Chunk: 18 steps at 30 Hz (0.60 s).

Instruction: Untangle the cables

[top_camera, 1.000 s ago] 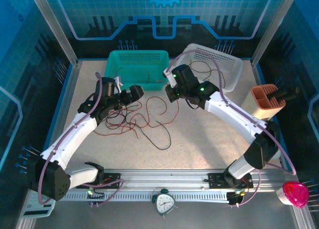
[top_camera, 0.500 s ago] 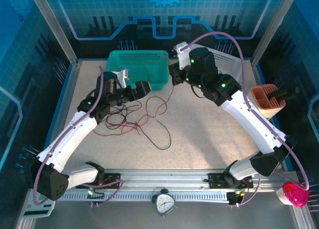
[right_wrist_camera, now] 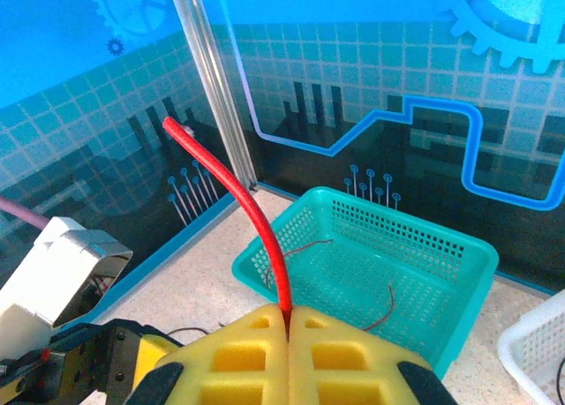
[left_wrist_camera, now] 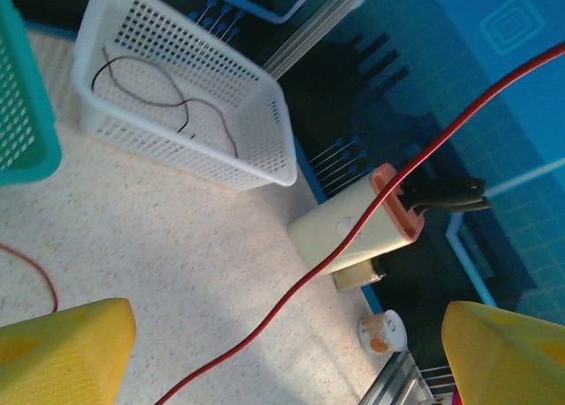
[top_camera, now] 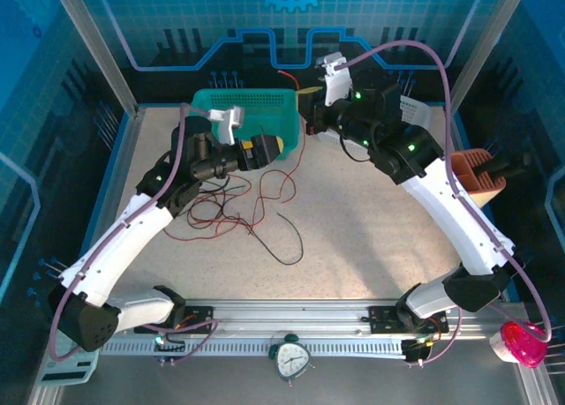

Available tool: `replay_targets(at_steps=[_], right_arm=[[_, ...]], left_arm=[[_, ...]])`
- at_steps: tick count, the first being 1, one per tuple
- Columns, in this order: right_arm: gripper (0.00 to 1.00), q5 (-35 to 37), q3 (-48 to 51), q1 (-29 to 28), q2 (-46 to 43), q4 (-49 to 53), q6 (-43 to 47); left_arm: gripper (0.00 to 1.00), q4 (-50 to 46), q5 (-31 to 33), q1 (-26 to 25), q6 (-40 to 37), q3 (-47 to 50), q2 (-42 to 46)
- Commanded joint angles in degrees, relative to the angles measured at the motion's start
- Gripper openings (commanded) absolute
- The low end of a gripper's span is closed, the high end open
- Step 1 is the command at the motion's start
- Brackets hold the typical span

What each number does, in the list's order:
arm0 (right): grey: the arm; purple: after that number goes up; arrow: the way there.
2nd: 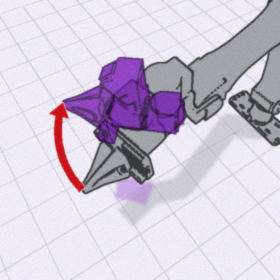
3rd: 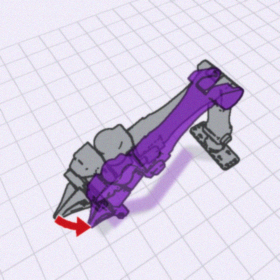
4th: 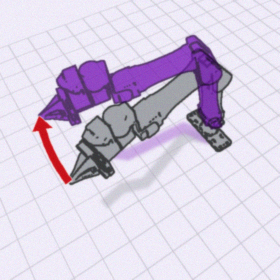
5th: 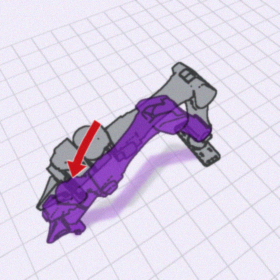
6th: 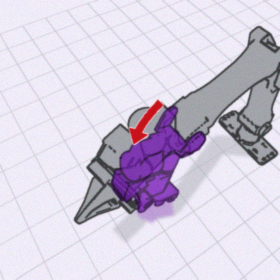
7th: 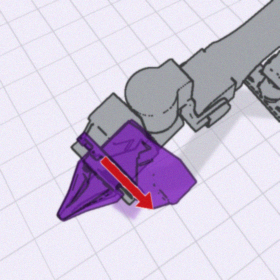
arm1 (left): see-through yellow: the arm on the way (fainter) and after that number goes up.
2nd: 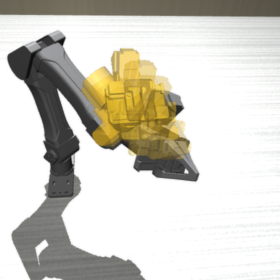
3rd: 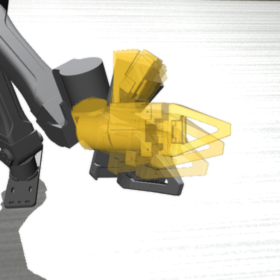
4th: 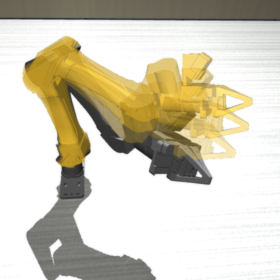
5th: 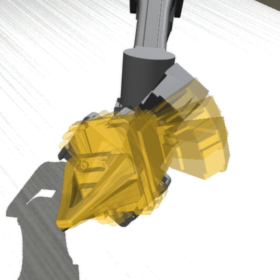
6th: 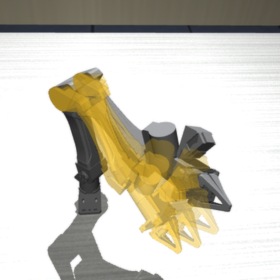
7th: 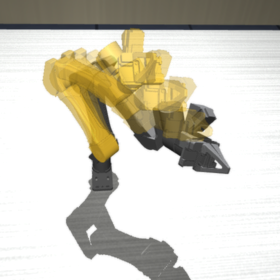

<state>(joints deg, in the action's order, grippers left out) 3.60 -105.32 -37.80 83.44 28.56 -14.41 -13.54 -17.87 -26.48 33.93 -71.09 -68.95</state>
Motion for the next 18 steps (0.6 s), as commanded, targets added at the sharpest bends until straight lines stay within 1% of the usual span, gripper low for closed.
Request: replay_targets(at_steps=[1,4,9,18], right_arm=[[0.00,-1.72,-2.21,0.51,-1.04,-1.36,-1.38],[0.00,-2.27,-3.00,0.47,-1.26,-1.31,-1.47],[0.00,-4.33,-4.52,0.46,-1.10,-1.29,-1.76],[0.00,-5.86,-4.12,0.47,-0.82,-1.20,-2.27]], left_arm=[[0.90,3.92,0.44,-0.41,0.48,-2.60,0.09],[0.91,7.30,2.13,-0.41,2.15,-3.21,1.22],[0.91,11.84,2.04,-0.44,3.40,-5.43,1.95],[0.85,22.74,3.90,-0.50,8.91,-6.27,3.86]])
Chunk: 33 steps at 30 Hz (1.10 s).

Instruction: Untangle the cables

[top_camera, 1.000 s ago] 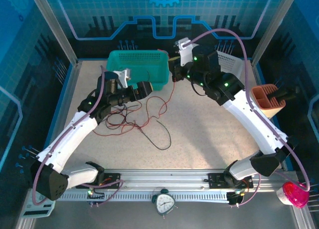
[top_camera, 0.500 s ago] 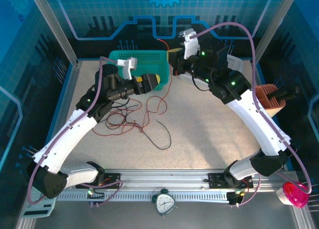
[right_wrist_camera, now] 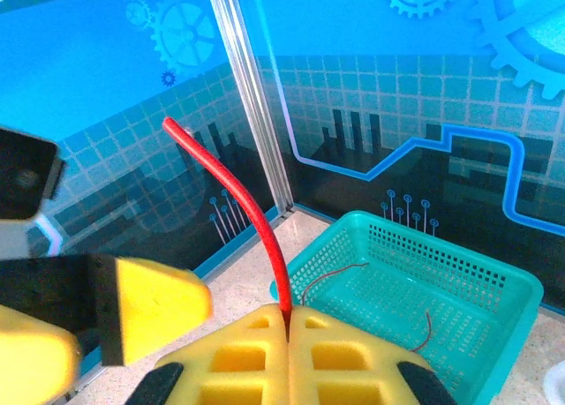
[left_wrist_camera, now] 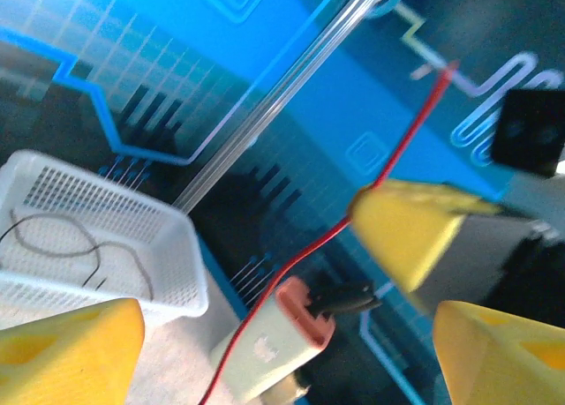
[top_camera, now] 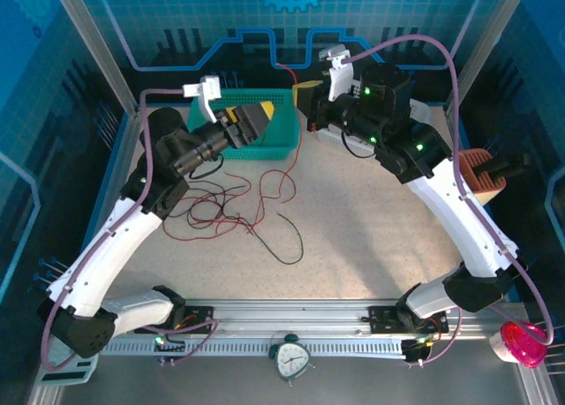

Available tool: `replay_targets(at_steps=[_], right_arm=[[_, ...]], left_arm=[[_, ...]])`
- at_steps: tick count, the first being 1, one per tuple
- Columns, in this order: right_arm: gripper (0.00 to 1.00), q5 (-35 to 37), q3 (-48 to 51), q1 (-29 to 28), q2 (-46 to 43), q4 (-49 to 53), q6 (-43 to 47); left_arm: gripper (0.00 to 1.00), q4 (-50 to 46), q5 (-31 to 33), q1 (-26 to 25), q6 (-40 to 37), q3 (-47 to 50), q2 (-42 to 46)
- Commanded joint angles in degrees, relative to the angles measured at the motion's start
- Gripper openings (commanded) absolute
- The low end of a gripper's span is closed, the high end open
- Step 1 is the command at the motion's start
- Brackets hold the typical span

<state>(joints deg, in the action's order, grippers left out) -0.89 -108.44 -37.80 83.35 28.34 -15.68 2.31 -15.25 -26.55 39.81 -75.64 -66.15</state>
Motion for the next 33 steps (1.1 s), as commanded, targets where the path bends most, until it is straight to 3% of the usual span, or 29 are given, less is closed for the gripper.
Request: replay_targets(at_steps=[1,8,21,33], right_arm=[[0.00,-1.48,-0.71,0.45,-0.78,-1.16,-1.15],[0.00,-2.23,0.62,0.49,-0.73,-1.88,-1.96],[0.00,-3.78,1.44,-0.19,-0.91,-2.15,-2.53],[0.00,-4.96,3.27,-0.60,-1.74,-2.85,-2.98]], left_arm=[[0.85,8.22,1.27,-0.44,3.74,-1.92,0.86],[0.80,12.85,1.58,-1.22,6.43,-5.20,-2.72],[0.69,12.46,2.97,-3.94,4.50,-12.17,-9.59],[0.41,12.27,4.02,-4.21,4.22,-12.78,-11.89]])
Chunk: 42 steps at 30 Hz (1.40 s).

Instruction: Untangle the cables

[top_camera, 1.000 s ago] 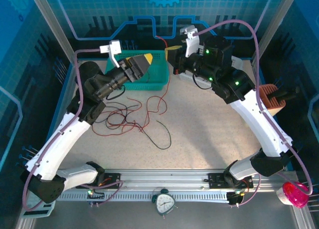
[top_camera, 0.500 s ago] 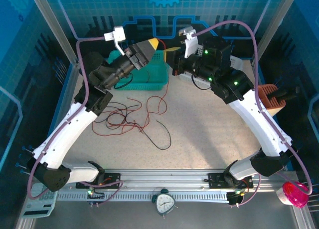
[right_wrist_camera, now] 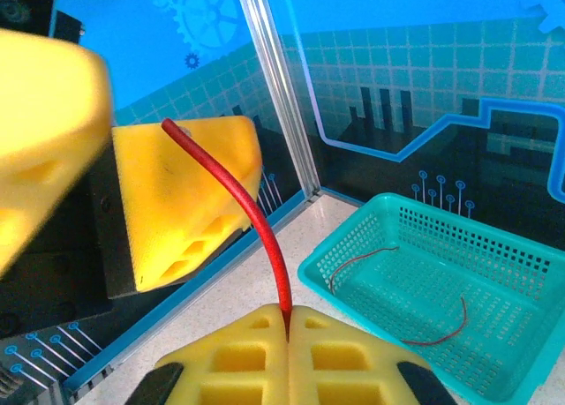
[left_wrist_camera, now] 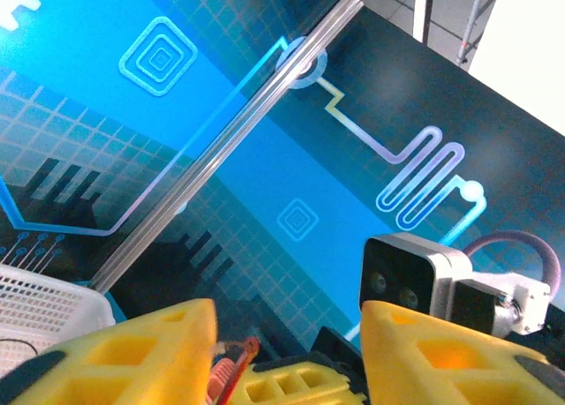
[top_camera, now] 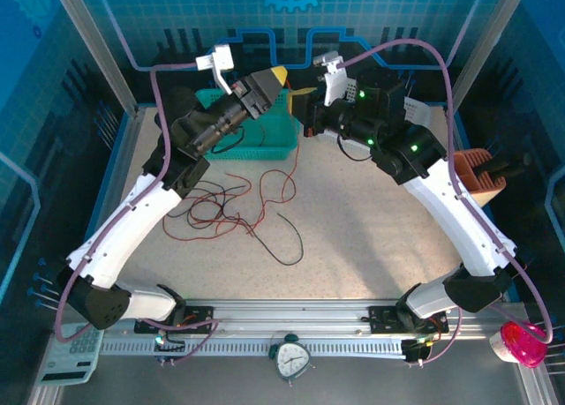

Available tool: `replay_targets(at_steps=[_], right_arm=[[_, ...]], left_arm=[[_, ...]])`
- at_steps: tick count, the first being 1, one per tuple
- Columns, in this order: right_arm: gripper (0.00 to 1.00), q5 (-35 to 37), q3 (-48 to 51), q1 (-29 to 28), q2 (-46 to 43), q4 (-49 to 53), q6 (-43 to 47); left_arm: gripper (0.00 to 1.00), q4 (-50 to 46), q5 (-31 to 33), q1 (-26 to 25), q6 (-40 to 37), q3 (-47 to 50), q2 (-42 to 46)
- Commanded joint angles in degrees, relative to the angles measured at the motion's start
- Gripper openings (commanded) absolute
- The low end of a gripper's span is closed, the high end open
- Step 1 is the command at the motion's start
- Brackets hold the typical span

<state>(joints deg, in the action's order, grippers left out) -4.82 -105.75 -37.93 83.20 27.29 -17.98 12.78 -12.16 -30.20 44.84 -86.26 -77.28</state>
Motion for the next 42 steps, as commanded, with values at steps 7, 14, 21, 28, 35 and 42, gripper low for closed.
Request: replay_targets(at_steps=[7,14,21,28,35,42], right_arm=[[0.00,-1.18,1.18,-0.54,-2.07,-1.98,-0.77],[0.04,-0.44,1.60,-0.56,-2.59,-1.34,-0.66],[0.63,3.41,4.93,0.60,-6.18,-0.66,-0.19],[0.83,5.08,12.48,3.31,-12.08,-1.62,-2.10],[0.85,5.33,18.68,5.64,-16.04,-1.35,-3.69],[0.85,4.00,24.31,6.50,-17.37,-1.09,-4.88]], left_arm=[[0.16,1.71,1.26,-0.72,-0.95,-2.54,-1.65],[0.00,0.94,1.66,-0.74,-2.08,-3.83,-2.30],[0.00,-4.04,1.09,-0.74,-7.93,-12.71,-4.68],[0.00,-9.47,1.09,0.71,-13.05,-24.60,-8.98],[0.00,-14.92,0.33,4.66,-14.67,-40.34,-15.32],[0.00,-19.28,0.96,9.23,-15.50,-56.79,-23.56]])
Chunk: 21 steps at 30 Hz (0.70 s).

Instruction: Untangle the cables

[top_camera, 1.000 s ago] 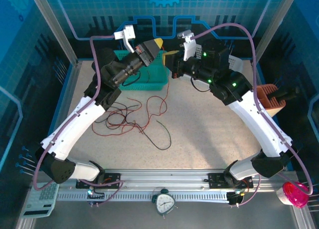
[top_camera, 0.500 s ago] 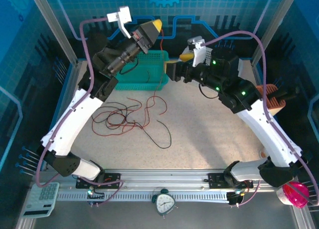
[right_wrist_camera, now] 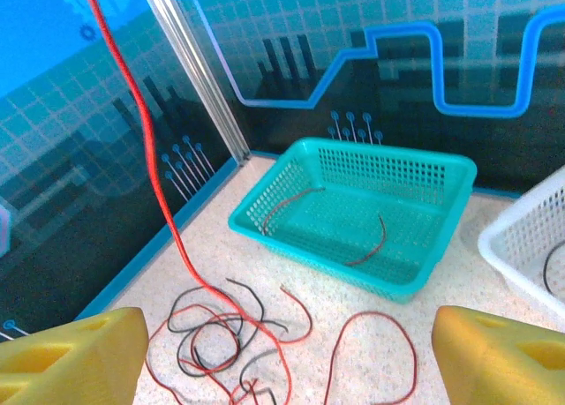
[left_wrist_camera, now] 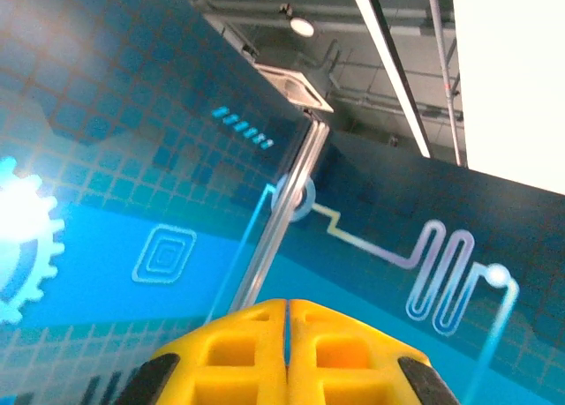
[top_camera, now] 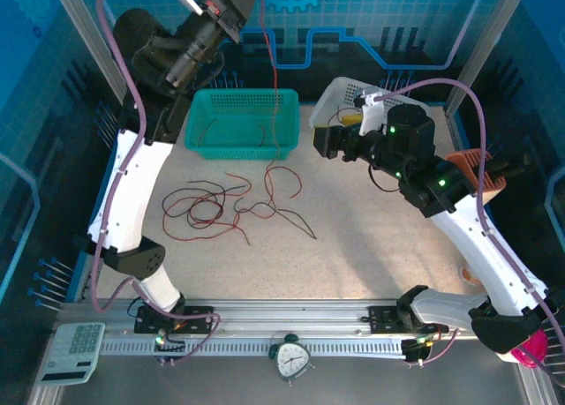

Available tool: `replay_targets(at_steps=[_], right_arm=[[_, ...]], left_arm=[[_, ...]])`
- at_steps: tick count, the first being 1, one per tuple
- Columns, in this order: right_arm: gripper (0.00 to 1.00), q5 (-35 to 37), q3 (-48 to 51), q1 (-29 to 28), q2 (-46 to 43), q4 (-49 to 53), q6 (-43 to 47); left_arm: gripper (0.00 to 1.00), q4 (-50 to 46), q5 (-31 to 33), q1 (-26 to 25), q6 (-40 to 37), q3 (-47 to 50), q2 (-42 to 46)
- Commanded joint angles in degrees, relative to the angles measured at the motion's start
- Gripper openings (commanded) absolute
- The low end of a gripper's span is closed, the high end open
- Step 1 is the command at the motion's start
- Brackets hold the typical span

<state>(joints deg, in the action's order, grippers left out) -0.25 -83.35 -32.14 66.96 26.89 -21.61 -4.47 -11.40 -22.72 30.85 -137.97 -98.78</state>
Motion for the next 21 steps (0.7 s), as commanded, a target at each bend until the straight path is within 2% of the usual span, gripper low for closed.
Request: replay_targets(at_steps=[1,8,14,21], right_arm=[[0.85,-1.83,2.88,0.70,-1.00,-0.79,-1.02],[0.87,-7.49,13.01,-0.39,2.77,-3.44,1.49],[0.88,-6.19,16.90,-1.95,11.44,-3.94,9.00],[0.88,-5.85,17.18,-3.64,18.70,-6.33,11.25]], left_arm=[[0.00,-2.03,0.20,2.50,-0.95,-6.59,-3.05],[0.00,-0.80,-0.03,4.44,1.41,-9.24,-5.36],[0.00,-0.67,-0.45,4.44,1.80,-9.30,-5.02],[0.00,0.19,-0.45,4.44,2.73,-9.51,-3.58]])
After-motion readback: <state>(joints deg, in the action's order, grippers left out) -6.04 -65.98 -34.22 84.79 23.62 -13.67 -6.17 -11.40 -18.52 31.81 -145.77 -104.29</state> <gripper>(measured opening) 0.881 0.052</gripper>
